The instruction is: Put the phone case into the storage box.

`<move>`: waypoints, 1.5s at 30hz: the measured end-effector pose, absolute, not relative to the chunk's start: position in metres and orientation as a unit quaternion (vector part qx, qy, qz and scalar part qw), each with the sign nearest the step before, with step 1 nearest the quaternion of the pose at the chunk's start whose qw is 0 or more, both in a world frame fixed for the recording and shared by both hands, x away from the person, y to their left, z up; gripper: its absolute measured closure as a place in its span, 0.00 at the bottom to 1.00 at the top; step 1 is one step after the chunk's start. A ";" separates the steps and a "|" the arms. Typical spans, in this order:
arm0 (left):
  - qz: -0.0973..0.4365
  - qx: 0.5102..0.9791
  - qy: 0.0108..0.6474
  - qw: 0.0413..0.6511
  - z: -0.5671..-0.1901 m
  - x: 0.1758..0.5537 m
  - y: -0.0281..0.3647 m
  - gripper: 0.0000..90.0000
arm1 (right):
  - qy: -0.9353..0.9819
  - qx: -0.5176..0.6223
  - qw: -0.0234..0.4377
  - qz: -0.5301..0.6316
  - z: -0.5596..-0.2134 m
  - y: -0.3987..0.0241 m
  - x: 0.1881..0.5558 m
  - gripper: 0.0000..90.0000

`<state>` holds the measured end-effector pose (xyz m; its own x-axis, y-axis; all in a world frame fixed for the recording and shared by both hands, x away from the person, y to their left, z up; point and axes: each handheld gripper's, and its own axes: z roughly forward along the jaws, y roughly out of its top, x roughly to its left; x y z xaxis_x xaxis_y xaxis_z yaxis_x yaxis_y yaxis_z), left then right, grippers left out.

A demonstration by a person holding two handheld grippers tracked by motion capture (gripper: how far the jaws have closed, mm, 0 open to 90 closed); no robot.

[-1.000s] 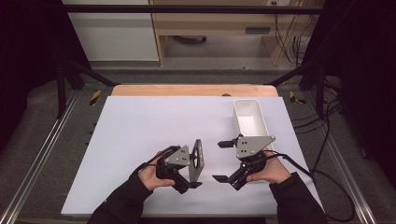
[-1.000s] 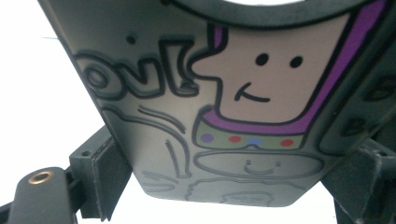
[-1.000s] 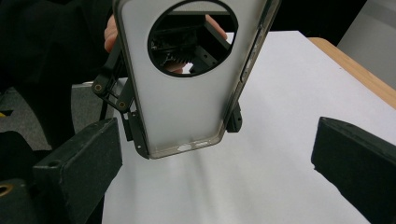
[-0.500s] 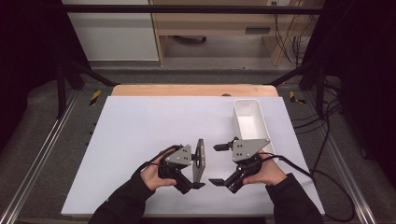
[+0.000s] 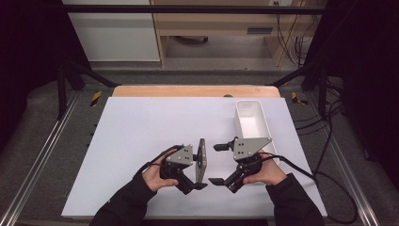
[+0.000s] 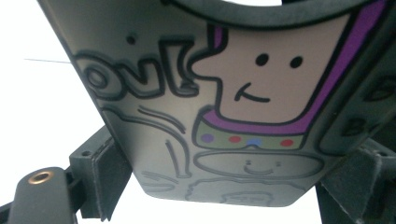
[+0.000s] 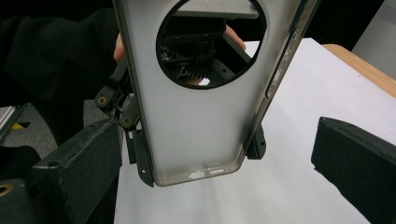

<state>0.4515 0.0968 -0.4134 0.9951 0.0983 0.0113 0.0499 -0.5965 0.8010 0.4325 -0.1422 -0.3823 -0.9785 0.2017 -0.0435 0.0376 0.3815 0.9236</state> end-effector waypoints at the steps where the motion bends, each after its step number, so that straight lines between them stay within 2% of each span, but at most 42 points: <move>1: 0.027 0.892 0.041 0.450 -0.413 0.452 0.097 0.13 | 0.827 0.073 0.074 0.553 -0.382 -0.142 0.433 0.03; 15: 0.018 0.882 0.029 0.471 -0.410 0.454 0.093 0.13 | 0.823 0.066 0.067 0.561 -0.371 -0.137 0.433 0.02; 34: 0.012 0.885 0.017 0.465 -0.416 0.453 0.087 0.13 | 0.821 0.059 0.051 0.566 -0.374 -0.127 0.438 0.03; 45: 0.008 0.886 0.010 0.463 -0.420 0.450 0.084 0.13 | 0.819 0.052 0.048 0.569 -0.376 -0.126 0.439 0.09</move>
